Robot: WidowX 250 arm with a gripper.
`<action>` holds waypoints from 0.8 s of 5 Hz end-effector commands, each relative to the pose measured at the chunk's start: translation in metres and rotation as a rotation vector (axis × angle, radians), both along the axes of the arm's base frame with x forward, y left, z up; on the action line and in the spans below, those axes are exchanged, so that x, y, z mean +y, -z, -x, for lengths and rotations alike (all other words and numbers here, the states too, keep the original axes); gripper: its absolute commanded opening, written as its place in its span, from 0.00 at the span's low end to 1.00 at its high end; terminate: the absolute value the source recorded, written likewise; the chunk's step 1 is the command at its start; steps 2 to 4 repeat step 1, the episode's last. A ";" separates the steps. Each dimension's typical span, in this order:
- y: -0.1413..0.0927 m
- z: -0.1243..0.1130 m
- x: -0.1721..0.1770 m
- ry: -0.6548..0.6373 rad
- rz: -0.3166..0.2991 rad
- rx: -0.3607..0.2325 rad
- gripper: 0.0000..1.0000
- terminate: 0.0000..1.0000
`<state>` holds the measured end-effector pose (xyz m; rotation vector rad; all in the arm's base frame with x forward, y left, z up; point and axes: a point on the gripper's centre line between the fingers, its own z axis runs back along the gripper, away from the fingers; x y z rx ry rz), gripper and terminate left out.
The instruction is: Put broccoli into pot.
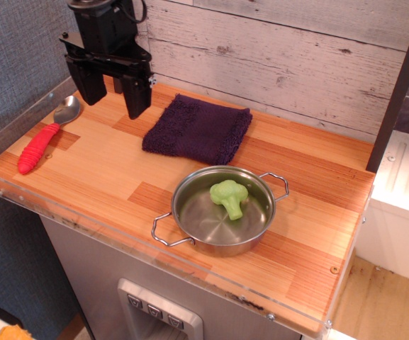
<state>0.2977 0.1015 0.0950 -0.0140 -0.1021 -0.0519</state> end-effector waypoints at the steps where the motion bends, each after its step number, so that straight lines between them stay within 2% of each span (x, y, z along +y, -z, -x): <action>1: -0.011 0.005 0.007 0.002 -0.011 -0.033 1.00 1.00; 4: -0.011 0.005 0.007 0.002 -0.011 -0.033 1.00 1.00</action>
